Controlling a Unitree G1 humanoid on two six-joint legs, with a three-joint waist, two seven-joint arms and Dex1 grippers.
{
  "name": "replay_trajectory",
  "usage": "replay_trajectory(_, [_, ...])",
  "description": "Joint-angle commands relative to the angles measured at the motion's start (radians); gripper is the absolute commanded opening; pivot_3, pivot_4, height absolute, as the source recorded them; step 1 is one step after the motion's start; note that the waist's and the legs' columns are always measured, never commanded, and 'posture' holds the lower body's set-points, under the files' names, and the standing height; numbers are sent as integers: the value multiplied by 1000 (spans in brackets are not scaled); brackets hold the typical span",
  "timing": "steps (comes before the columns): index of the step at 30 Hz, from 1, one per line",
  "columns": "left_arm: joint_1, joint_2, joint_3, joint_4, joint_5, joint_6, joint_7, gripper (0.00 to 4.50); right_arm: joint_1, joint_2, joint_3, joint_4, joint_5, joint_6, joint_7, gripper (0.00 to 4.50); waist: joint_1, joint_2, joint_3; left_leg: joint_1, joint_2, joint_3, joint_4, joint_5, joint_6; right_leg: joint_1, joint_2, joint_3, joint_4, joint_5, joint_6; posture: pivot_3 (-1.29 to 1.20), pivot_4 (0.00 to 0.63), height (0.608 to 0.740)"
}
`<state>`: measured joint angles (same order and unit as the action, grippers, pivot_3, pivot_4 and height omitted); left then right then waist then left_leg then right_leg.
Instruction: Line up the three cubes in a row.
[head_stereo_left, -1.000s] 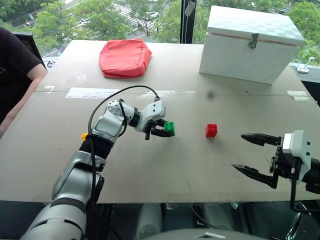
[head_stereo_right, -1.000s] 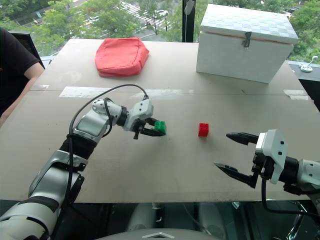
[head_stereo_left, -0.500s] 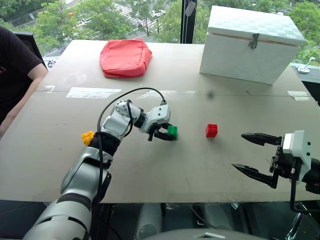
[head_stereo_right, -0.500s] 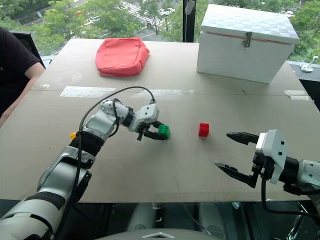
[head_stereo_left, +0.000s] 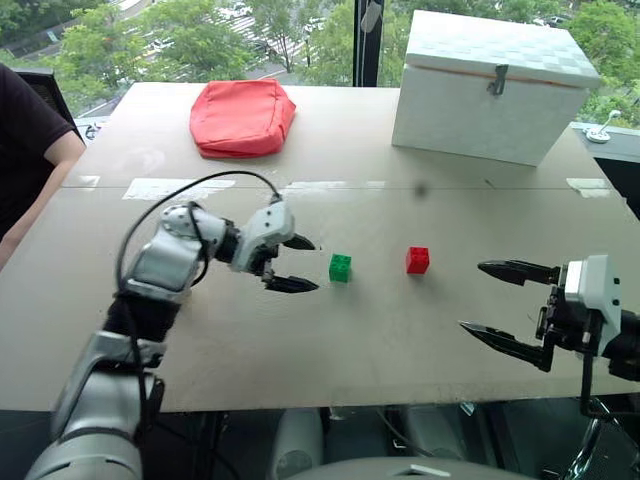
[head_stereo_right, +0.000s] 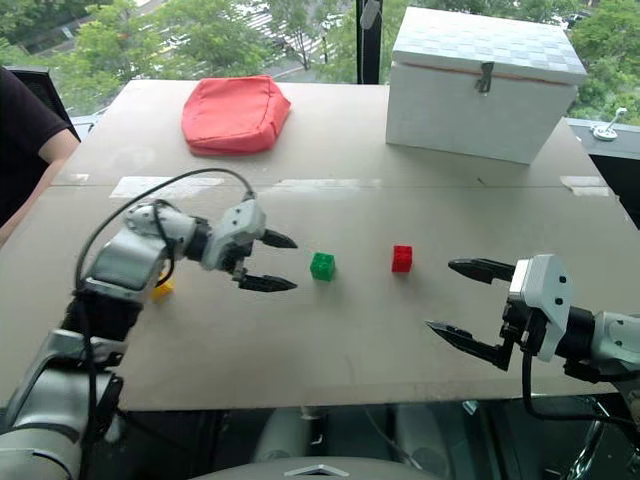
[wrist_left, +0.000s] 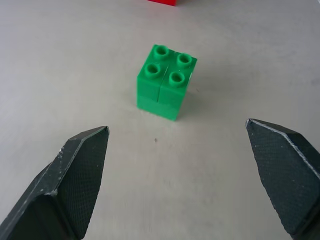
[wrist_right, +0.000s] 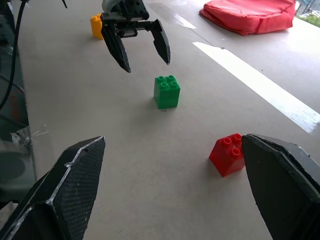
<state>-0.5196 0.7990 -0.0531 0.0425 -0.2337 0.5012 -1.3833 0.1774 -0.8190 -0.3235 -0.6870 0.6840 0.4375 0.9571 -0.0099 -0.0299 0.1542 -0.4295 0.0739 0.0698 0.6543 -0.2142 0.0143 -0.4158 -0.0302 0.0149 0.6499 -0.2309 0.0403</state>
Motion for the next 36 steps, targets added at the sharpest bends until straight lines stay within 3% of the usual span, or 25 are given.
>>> replay_trajectory(1, [132, 71, 278, -190, -85, 213, 163, 4482, -81, 12, 72, 33, -3, -31, 30, 4500, -1, 0, 0, 0, 0, 0, 0, 0, 0, 0, 0, 0, 0, -1, 1, 0, 150, 740])
replay_trajectory(3, [216, 93, 407, -238, -91, 301, 255, 4482, -138, 29, 126, 66, -10, -36, 36, 4500, -7, -1, 0, 2, 0, 1, 0, 0, 0, 1, -1, 0, 0, -2, 1, 0, 150, 740])
replay_trajectory(7, [375, 22, 682, -365, -71, 504, 493, 4482, -223, 48, 196, 106, -8, -41, 72, 4500, -2, -1, 0, 4, 0, 1, -1, 0, 0, 1, -1, 1, 2, -2, 2, 0, 150, 740])
replay_trajectory(11, [443, -208, 857, -554, -73, 648, 741, 4482, -292, 51, 242, 163, -11, -52, 123, 4500, 13, -3, -1, 4, -1, 1, 0, 0, 0, 2, -3, 0, 2, -1, 1, 0, 150, 740])
replay_trajectory(14, [464, -324, 862, -672, -71, 684, 854, 4482, -325, 53, 261, 194, -17, -57, 147, 4500, 25, -10, -4, 4, -1, 1, 1, 0, 0, 2, -2, 0, 3, 0, -2, 0, 150, 740])
replay_trajectory(18, [451, -498, 786, -777, -46, 672, 1025, 4482, -369, 56, 285, 228, -23, -59, 176, 4500, 26, -11, -4, 8, -1, 2, 1, 0, 0, 5, -3, 2, 4, 0, -2, 0, 150, 740])
replay_trajectory(26, [478, -609, 687, -706, 42, 492, 1230, 4482, -391, 43, 280, 240, -28, -60, 192, 4500, 19, -11, -5, 13, -1, 4, -1, 0, 0, 7, -1, 5, 6, 0, -3, 0, 150, 740])
replay_trajectory(29, [487, -613, 674, -661, 33, 424, 1238, 3627, -388, 36, 269, 237, -25, -56, 194, 4500, 20, -11, -5, 13, -1, 4, -2, 0, 0, 7, -2, 5, 6, 0, -3, 0, 150, 740])
replay_trajectory(33, [509, -599, 660, -619, 21, 380, 1233, 1696, -378, 31, 261, 231, -25, -55, 190, 4500, 22, -11, -5, 13, -1, 4, -2, 0, 0, 7, -2, 5, 5, 0, -3, 0, 150, 740])
replay_trajectory(35, [515, -577, 653, -597, 9, 358, 1210, 1008, -362, 28, 252, 216, -22, -52, 181, 4500, 22, -11, -5, 13, -1, 4, -2, 0, 0, 6, -3, 5, 5, 0, -3, 0, 150, 740])
replay_trajectory(36, [515, -565, 652, -583, -4, 348, 1192, 996, -353, 27, 247, 208, -20, -50, 174, 4500, 23, -11, -5, 13, -1, 4, -2, 0, 0, 6, -3, 5, 5, 0, -3, 0, 150, 740])
